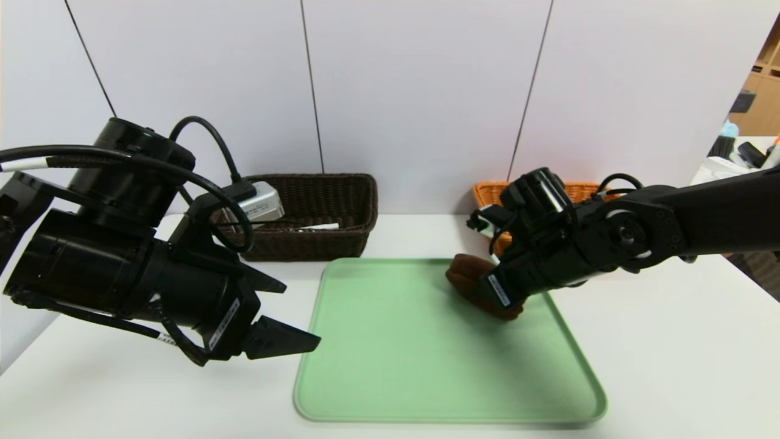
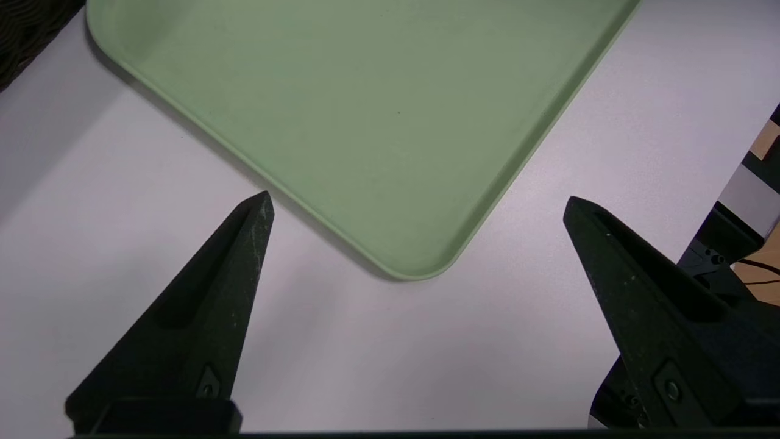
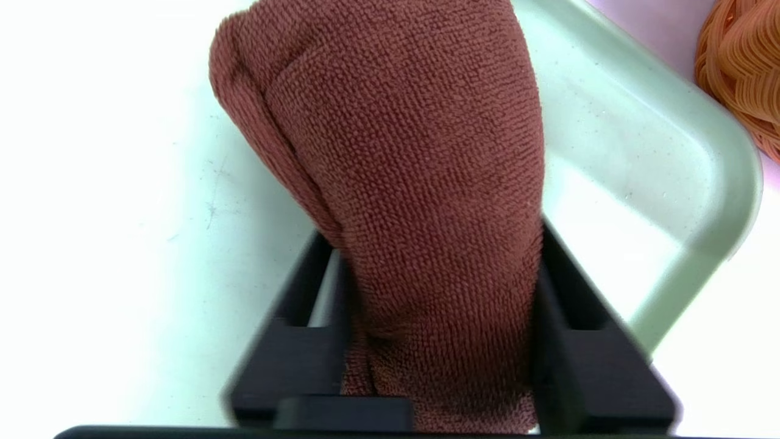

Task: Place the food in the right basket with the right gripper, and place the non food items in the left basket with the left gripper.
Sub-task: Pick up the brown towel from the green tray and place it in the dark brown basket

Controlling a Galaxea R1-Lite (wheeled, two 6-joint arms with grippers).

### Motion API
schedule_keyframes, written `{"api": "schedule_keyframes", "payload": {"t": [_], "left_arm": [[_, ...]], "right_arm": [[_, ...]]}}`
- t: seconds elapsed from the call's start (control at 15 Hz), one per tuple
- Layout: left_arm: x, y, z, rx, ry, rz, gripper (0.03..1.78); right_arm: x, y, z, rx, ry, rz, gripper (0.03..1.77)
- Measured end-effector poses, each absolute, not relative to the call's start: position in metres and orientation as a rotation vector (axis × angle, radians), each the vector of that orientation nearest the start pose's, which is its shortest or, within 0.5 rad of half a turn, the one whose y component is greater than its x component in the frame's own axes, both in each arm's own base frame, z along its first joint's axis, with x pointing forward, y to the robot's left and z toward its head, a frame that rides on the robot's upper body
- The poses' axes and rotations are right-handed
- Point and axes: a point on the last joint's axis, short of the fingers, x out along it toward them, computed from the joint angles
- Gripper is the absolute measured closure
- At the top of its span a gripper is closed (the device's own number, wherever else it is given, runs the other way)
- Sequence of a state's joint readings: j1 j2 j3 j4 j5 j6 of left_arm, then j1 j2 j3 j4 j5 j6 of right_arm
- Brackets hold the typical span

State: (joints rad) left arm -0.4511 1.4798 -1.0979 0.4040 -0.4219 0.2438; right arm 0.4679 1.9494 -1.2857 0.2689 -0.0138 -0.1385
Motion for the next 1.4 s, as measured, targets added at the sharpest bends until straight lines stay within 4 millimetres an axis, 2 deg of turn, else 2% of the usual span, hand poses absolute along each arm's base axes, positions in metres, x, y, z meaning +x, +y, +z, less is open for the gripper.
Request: {"api": "schedule_keyframes", "payload": {"t": [0.07,0.4,0.67,1.07,1.4], "left_arm": [[0.206,-0.110,0.233,0.227,0.704,-0.921,0.12],[0.201,-0.108,0.236,0.227,0.689,-0.921,0.12],[0.194,-0.104,0.239,0.227,0.673,-0.921,0.12],[0.187,-0.100,0.246,0.205,0.656,-0.894,0.12],[0.187,-0.097,0.246,0.201,0.652,-0.875,0.12]], "right_arm": [[0.317,0.160,0.149,-0.350,0.882,0.486,1.37],[0.309,0.163,0.171,-0.332,0.803,0.506,1.37],[0.306,0.172,0.197,-0.299,0.624,0.531,1.37],[0.308,0.209,0.228,-0.247,0.335,0.608,1.37],[0.329,0.246,0.233,-0.214,0.209,0.649,1.37]]}}
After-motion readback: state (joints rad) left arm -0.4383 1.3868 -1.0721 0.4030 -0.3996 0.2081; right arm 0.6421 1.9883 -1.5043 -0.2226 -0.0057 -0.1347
